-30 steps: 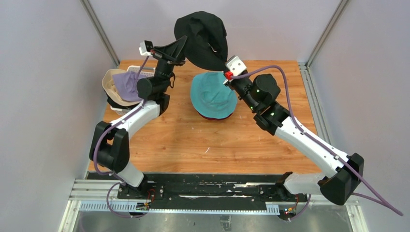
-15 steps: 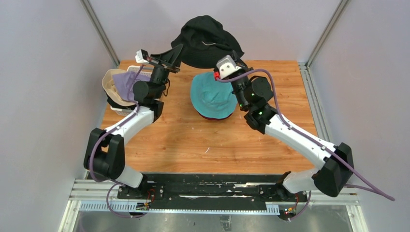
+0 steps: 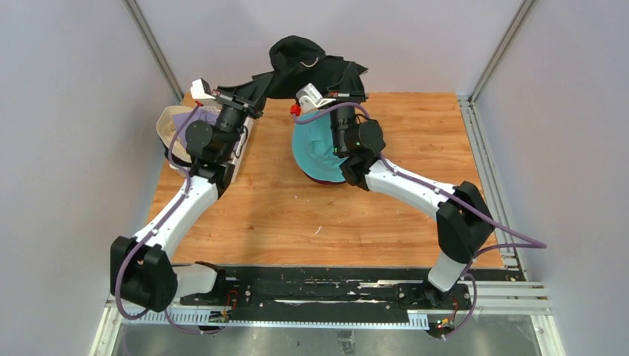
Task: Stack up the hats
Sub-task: Stack the hat on the hat.
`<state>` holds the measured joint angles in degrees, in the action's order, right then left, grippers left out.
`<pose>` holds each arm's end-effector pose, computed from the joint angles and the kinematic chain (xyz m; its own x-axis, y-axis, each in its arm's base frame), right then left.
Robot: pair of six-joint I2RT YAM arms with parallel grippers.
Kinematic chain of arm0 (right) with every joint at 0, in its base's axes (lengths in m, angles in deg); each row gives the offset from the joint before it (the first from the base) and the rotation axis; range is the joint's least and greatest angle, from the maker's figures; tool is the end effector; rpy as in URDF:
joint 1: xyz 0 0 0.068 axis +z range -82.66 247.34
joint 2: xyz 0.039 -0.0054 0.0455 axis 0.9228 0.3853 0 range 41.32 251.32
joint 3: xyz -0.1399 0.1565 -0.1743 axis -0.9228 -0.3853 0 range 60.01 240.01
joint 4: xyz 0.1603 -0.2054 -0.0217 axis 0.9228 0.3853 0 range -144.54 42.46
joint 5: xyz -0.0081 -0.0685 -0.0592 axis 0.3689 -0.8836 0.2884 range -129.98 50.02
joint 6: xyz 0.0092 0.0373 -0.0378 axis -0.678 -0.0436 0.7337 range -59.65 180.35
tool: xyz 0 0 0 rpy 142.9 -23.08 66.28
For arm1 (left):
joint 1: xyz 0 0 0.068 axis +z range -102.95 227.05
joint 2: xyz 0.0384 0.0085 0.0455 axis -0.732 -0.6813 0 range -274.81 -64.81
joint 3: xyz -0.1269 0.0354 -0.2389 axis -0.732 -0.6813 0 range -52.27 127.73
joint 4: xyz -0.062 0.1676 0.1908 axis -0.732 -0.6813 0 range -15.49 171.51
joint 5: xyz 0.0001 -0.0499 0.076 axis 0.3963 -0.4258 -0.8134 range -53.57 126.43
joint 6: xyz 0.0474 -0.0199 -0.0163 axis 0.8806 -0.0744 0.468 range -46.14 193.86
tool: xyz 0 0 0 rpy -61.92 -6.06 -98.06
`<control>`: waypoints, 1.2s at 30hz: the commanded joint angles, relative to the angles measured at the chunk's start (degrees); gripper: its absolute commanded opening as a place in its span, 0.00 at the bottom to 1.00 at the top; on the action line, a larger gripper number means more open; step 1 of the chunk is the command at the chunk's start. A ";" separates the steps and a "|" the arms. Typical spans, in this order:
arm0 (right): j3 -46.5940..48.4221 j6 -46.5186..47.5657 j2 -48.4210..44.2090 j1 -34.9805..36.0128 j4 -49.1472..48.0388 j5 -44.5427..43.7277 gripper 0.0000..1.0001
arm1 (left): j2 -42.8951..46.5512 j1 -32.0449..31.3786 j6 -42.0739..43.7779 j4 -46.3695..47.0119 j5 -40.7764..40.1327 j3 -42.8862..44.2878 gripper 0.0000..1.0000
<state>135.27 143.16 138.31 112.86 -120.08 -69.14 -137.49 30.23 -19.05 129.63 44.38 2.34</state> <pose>0.2771 0.2574 0.4133 0.4345 -0.7941 -0.4250 0.4339 0.5981 -0.6738 0.2736 -0.0879 0.4013 -0.4250 -0.9048 -0.0254 0.4585 -0.1910 -0.8679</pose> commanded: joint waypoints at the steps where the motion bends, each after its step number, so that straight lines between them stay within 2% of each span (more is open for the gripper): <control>1: 2.43 7.10 -0.82 0.21 -10.47 -4.89 0.01 | 4.70 1.46 4.75 -9.13 1.33 -1.18 0.00; 5: 1.73 8.15 -1.06 -0.92 -11.68 -5.92 0.00 | 6.04 2.03 6.13 -10.92 1.76 -2.42 0.00; 10: 0.08 10.93 -1.36 -2.15 -15.43 -8.13 0.01 | 2.77 2.32 5.53 -9.45 3.52 -2.18 0.00; 15: -4.54 6.58 -4.09 -2.72 -12.41 -9.47 0.01 | -4.60 2.32 5.04 -1.03 5.59 1.16 0.00; 22: -4.78 0.16 -2.80 -6.91 -8.05 -9.54 0.01 | -16.28 2.32 3.52 12.57 6.85 8.03 0.00; 30: 0.17 -4.94 2.62 -12.24 -4.18 -7.06 0.01 | -27.16 2.32 3.40 19.99 8.00 17.48 0.00; 36: 1.18 -8.47 5.51 -14.32 -2.24 -5.60 0.01 | -34.98 2.32 1.70 25.96 8.23 21.17 0.00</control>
<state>133.98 138.26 142.87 102.17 -120.54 -71.53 -169.08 31.17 -16.18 147.18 53.01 21.25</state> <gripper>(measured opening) 0.012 0.023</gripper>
